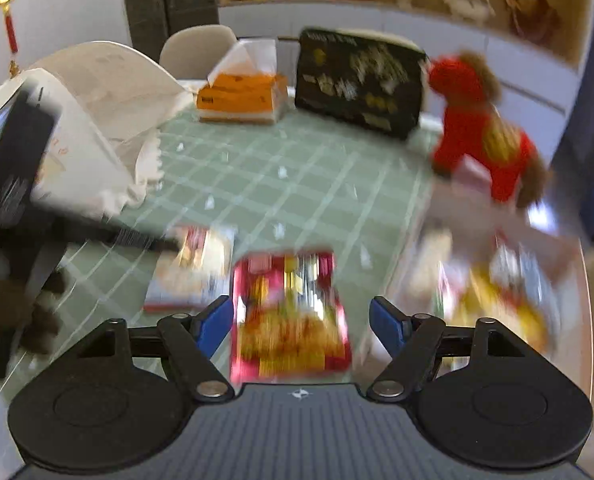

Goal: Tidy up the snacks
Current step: 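Grasp the white rice cracker packet with the left gripper while the right moves toward the red chicken packet, then hold the rice cracker packet with the left gripper while the right positions over the red packet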

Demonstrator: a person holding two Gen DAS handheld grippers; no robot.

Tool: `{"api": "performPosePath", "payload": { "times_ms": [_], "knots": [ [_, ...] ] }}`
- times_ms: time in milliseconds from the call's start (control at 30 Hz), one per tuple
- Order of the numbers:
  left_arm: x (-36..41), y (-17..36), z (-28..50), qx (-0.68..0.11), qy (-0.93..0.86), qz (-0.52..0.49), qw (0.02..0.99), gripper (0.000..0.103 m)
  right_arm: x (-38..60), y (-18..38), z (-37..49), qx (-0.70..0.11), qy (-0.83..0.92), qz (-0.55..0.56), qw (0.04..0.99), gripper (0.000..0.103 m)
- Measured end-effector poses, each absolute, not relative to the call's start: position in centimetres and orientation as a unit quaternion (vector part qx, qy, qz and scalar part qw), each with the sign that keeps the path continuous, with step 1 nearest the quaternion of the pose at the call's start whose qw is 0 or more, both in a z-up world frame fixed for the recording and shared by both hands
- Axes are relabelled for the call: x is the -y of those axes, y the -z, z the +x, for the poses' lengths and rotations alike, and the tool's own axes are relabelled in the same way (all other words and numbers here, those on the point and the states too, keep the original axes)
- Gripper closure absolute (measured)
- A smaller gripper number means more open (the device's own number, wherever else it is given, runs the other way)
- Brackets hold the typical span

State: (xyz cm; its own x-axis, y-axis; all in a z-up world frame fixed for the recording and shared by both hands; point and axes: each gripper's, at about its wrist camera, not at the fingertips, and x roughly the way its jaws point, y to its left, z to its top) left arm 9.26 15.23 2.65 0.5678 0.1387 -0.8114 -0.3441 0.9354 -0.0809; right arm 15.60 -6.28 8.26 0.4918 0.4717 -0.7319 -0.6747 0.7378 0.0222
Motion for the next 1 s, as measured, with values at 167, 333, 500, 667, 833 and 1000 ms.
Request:
{"api": "performPosePath", "payload": {
  "times_ms": [167,333,500,667,833,1000],
  "knots": [
    [-17.9,-1.4,8.2,-0.456,-0.104,-0.195,0.862,0.072,0.1,-5.4,22.2,-0.434,-0.314,-0.142,0.832,0.021],
    [-19.2,-1.3,7.8,-0.440,-0.099,-0.235,0.861,0.072,-3.0,-1.0,23.8,-0.475,-0.294,-0.184,0.809,0.054],
    [-19.3,-0.8,8.7,-0.440,-0.093,-0.243,0.860,0.072,-1.1,-1.0,20.6,-0.487,-0.310,-0.165,0.800,0.055],
    [-18.1,-0.7,10.6,-0.437,-0.080,-0.213,0.870,0.070,2.2,-1.0,14.8,-0.479,-0.341,-0.170,0.791,0.055],
    [-14.3,-1.0,11.2,-0.461,-0.037,-0.152,0.874,0.070,6.2,-1.2,11.6,-0.471,-0.340,-0.165,0.797,0.055],
    [-9.6,-1.1,10.4,-0.477,0.012,-0.099,0.873,0.070,10.9,-1.0,11.3,-0.493,-0.308,-0.129,0.804,0.050]
  ]
}}
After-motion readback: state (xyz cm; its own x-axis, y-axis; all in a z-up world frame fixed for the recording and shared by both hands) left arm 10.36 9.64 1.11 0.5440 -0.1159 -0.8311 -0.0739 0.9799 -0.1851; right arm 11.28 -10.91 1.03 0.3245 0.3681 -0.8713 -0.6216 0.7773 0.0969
